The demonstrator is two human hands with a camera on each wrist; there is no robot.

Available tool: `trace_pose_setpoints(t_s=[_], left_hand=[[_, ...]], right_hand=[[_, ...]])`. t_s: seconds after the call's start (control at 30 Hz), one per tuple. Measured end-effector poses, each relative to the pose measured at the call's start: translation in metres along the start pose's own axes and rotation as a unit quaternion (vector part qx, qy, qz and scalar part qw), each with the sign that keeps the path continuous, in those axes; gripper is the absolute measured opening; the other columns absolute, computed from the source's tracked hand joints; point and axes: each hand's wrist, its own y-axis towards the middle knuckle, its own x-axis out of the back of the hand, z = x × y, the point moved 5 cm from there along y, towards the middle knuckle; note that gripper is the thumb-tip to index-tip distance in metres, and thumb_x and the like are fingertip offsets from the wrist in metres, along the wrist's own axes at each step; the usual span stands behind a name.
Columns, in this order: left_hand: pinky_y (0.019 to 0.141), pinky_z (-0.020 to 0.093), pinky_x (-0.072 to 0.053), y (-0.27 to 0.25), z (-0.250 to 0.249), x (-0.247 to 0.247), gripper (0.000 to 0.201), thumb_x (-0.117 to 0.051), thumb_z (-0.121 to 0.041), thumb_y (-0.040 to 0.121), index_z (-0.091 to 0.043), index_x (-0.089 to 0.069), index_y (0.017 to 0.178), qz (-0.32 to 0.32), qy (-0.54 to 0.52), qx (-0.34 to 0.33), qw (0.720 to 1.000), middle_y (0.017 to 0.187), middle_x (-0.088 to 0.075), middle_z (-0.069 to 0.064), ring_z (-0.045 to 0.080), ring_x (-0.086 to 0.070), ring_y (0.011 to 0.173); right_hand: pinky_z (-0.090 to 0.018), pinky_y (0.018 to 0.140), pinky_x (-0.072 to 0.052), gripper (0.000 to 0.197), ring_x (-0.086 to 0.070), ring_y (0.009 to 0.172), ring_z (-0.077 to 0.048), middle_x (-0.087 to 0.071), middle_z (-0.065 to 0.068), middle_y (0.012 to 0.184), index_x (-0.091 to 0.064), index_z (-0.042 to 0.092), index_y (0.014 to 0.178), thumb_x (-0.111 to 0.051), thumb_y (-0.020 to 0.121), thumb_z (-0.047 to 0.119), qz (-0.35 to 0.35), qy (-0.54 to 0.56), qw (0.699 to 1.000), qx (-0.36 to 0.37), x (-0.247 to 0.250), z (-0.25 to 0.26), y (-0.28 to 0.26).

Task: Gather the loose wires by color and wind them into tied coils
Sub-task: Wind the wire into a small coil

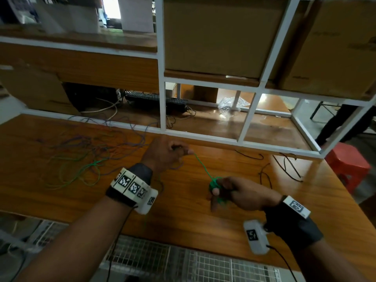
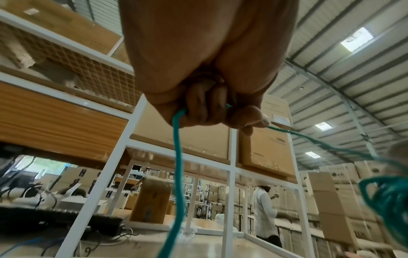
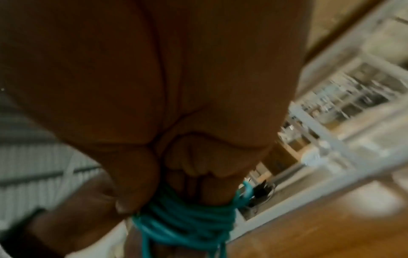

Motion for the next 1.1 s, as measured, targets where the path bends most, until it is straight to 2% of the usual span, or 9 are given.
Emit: trace_pose_setpoints(t_s=[0.13,0.27,0.33,0.4,0.57,0.63,0.77,0.93,1.1], left_hand=[[0.060,0.018,-0.053,0.015,0.011,-0.002,0.010,-0.076,-0.024,0.087,-0.016,-0.080,0.092,-0.017,-0.096,0.039,0.994,0.065,-0.072,-0.013,0.005,-0.067,0.062],[0.051,0.025,-0.043,0.010,0.025,-0.053,0.028,-0.076,-0.040,0.084,-0.015,-0.078,0.098,0.034,-0.207,0.114,0.971,0.066,-0.068,-0.002,0.008,-0.056,0.053],[0.047,0.024,-0.036,-0.002,0.034,-0.084,0.033,-0.073,-0.044,0.085,-0.015,-0.077,0.100,0.071,-0.278,0.168,0.943,0.070,-0.063,0.003,0.011,-0.048,0.050],[0.045,0.021,-0.030,-0.018,0.036,-0.111,0.033,-0.063,-0.034,0.097,-0.005,-0.073,0.111,0.113,-0.343,0.192,0.912,0.070,-0.058,0.002,0.011,-0.041,0.048],[0.046,0.024,-0.031,-0.048,0.042,-0.121,0.025,-0.061,-0.024,0.100,-0.005,-0.076,0.097,0.113,-0.204,0.154,0.960,0.055,-0.057,-0.010,0.010,-0.042,0.044],[0.049,0.023,-0.039,-0.050,0.041,-0.109,0.022,-0.063,-0.026,0.098,-0.010,-0.077,0.093,0.119,-0.144,0.125,0.975,0.056,-0.058,-0.012,0.006,-0.047,0.047],[0.061,0.025,-0.045,-0.036,0.028,-0.080,0.021,-0.060,-0.032,0.099,-0.022,-0.071,0.084,0.119,0.003,0.061,0.991,0.065,-0.060,-0.009,0.004,-0.052,0.058],[0.066,0.025,-0.052,0.004,0.001,-0.039,0.019,-0.067,-0.035,0.093,-0.018,-0.076,0.090,0.057,0.065,0.006,0.996,0.074,-0.065,-0.017,0.004,-0.061,0.069],[0.067,0.028,-0.058,0.034,0.011,-0.013,0.020,-0.078,-0.034,0.084,-0.014,-0.079,0.085,0.007,-0.010,0.022,1.000,0.065,-0.070,-0.012,0.010,-0.068,0.064]], right_hand=[[-0.046,0.112,-0.044,0.027,-0.063,0.123,-0.035,-0.074,-0.016,0.102,-0.067,0.006,0.111,-0.050,0.105,0.026,-0.020,0.329,0.936,0.121,0.007,0.019,-0.008],[-0.041,0.112,-0.045,0.024,-0.065,0.119,-0.031,-0.068,-0.022,0.109,-0.065,0.003,0.111,-0.050,0.102,0.020,-0.022,0.552,0.808,0.206,0.023,0.040,-0.005],[-0.039,0.110,-0.047,0.026,-0.067,0.119,-0.027,-0.066,-0.023,0.111,-0.062,0.002,0.113,-0.043,0.107,0.018,-0.102,0.612,0.754,0.216,0.039,0.041,0.000],[-0.040,0.114,-0.045,0.029,-0.062,0.128,-0.030,-0.072,-0.021,0.113,-0.059,0.000,0.120,-0.037,0.111,0.018,-0.219,0.609,0.737,0.195,0.054,0.030,0.004],[-0.029,0.093,-0.050,0.025,-0.064,0.118,-0.017,-0.071,-0.001,0.121,-0.065,0.016,0.124,-0.056,0.105,0.029,-0.403,0.271,0.874,0.039,0.070,-0.005,0.003],[-0.024,0.086,-0.049,0.026,-0.063,0.111,-0.011,-0.065,0.005,0.119,-0.061,0.021,0.125,-0.066,0.100,0.025,-0.380,0.132,0.915,-0.040,0.068,-0.018,0.003],[-0.038,0.098,-0.055,0.038,-0.063,0.115,-0.018,-0.065,0.003,0.124,-0.060,0.019,0.123,-0.075,0.090,0.029,-0.221,-0.137,0.957,-0.126,0.044,-0.050,0.017],[-0.035,0.088,-0.057,0.028,-0.066,0.096,-0.011,-0.071,0.008,0.105,-0.067,0.033,0.111,-0.068,0.093,0.054,-0.075,-0.123,0.983,-0.110,0.014,-0.044,0.023],[-0.039,0.108,-0.047,0.027,-0.066,0.118,-0.020,-0.077,-0.003,0.116,-0.070,0.014,0.118,-0.050,0.109,0.029,-0.016,0.160,0.987,0.028,0.003,-0.018,0.017]])
